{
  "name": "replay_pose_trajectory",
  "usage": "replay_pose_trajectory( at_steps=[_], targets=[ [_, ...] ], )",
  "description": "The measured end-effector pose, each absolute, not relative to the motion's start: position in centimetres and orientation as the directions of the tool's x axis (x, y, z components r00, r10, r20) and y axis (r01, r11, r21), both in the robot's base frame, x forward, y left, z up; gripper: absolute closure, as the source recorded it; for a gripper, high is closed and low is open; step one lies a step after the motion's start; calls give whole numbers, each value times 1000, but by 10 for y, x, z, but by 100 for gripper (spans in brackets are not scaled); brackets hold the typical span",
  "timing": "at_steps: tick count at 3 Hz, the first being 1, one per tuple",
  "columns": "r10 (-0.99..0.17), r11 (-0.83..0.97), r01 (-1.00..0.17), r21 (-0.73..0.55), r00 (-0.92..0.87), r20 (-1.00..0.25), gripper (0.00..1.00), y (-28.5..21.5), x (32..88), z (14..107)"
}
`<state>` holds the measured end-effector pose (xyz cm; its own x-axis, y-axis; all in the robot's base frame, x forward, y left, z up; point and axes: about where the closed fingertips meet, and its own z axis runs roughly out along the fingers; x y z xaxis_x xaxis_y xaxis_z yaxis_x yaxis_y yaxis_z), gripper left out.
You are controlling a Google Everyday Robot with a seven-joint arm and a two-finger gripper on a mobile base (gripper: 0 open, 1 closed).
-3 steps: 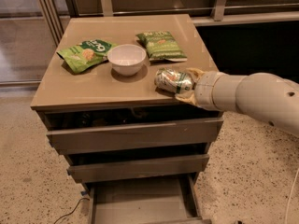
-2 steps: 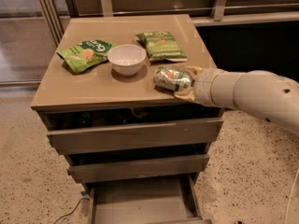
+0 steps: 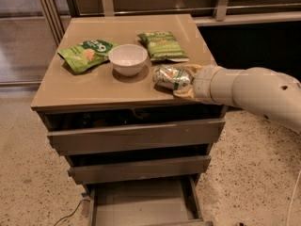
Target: Pick 7up can from bottom drawer and place on counter
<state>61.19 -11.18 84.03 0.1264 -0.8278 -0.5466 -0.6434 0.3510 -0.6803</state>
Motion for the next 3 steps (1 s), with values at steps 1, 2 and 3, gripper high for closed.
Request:
replay_pose_trajectory(
  at_steps=[1, 2, 3],
  targets=[
    [-831, 376, -634, -676, 92, -548, 100, -109, 637, 854],
    [-837, 390, -631, -670, 60, -544, 100, -107, 657, 864],
    [-846, 389, -638, -664, 38, -532, 100, -105, 669, 866]
  ],
)
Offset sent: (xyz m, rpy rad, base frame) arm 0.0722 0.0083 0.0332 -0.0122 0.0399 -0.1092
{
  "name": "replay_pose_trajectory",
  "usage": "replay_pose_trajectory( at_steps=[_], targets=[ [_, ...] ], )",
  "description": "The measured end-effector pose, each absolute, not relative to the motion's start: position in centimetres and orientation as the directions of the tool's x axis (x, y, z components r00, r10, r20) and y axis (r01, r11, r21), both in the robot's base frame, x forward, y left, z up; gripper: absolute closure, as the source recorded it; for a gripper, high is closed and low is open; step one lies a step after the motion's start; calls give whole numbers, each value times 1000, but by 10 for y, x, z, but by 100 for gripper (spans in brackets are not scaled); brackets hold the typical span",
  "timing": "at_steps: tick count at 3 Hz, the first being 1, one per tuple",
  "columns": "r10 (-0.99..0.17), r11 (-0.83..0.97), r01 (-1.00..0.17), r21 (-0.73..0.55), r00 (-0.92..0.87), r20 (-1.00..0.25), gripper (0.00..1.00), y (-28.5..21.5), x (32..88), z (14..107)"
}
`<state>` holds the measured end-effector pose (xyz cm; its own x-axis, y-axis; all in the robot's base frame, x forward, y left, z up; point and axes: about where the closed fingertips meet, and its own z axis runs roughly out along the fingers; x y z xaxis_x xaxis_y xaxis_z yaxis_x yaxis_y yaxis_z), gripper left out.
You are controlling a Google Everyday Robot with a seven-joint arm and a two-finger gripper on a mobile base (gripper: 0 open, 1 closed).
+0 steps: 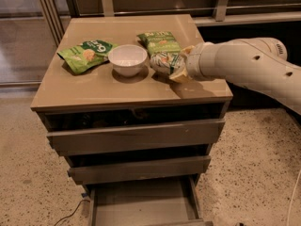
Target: Pick 7up can from bottom drawer and place on counter
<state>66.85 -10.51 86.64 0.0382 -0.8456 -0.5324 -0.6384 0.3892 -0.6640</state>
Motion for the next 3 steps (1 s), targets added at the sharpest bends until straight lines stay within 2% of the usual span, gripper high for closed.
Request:
replay_pose_trajectory(
  at_steps=[3],
  targets=[
    [-872, 390, -688, -612, -62, -485, 100, -113, 681, 848]
  ],
)
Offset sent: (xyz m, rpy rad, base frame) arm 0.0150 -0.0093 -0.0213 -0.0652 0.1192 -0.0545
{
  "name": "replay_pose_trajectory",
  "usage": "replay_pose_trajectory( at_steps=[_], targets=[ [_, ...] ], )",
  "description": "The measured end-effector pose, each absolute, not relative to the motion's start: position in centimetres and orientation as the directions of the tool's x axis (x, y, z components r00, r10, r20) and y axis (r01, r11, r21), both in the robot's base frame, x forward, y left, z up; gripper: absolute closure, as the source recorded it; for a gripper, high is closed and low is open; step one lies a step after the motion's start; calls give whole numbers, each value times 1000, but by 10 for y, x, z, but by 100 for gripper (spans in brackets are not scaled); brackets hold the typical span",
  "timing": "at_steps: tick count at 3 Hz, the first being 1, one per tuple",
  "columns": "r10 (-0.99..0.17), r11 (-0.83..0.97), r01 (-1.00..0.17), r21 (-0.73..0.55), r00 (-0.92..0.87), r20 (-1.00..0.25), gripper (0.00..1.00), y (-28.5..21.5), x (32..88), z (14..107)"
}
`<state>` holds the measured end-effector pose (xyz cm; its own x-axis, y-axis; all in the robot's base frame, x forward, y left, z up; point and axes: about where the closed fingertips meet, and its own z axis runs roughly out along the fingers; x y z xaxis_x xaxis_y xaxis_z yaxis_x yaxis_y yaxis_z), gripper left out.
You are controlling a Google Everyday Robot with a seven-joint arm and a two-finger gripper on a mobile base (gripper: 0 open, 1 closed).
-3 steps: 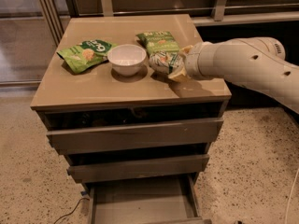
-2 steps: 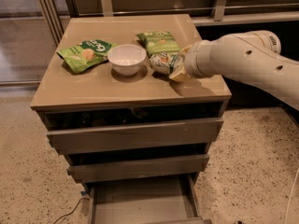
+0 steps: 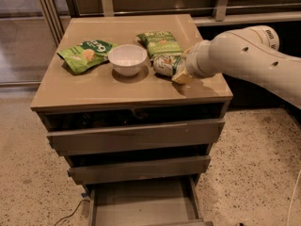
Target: Pick 7up can from bottom drawer and place on counter
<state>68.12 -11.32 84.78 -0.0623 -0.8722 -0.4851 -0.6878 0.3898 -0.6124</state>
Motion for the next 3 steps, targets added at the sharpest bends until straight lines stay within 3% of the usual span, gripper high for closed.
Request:
replay_pose_trajectory(
  at_steps=[2, 3],
  targets=[
    [-860, 414, -704, -577, -93, -502, 100, -118, 682, 837],
    [-858, 415, -705, -575, -95, -504, 81, -118, 682, 836]
  ],
)
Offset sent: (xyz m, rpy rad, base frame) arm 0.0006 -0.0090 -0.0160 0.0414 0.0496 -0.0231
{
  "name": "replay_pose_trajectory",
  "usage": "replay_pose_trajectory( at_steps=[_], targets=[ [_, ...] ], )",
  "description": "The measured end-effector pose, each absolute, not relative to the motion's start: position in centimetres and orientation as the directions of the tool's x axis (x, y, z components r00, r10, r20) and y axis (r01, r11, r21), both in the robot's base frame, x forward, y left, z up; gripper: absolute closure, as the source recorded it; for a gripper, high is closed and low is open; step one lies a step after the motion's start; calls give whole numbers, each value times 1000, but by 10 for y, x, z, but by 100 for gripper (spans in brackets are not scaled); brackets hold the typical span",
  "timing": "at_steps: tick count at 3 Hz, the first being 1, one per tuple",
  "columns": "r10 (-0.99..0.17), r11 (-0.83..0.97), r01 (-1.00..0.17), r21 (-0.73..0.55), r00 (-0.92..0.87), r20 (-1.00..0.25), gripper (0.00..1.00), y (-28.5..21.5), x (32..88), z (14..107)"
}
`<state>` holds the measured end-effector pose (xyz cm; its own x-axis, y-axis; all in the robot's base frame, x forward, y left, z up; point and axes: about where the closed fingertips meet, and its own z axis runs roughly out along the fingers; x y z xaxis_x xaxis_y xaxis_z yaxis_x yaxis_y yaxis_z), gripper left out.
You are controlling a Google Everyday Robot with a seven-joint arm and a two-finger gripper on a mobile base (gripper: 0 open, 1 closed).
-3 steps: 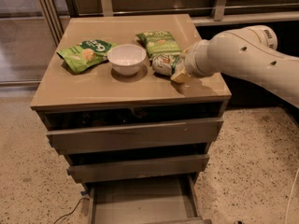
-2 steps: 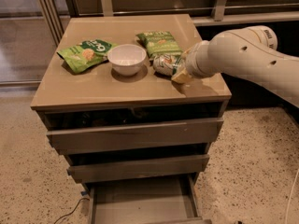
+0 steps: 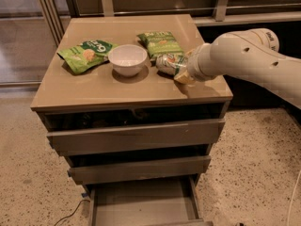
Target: Pick 7up can from bottom drawer and place on counter
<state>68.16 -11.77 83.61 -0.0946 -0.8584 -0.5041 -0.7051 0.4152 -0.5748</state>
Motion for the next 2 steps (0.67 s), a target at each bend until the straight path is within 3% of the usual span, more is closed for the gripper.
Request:
replay_pose_trajectory(
  at_steps=[1, 2],
  targets=[
    [-856, 417, -712, -565, -99, -507, 50, -118, 682, 835],
    [-856, 416, -716, -561, -99, -508, 27, -118, 682, 835]
  ],
)
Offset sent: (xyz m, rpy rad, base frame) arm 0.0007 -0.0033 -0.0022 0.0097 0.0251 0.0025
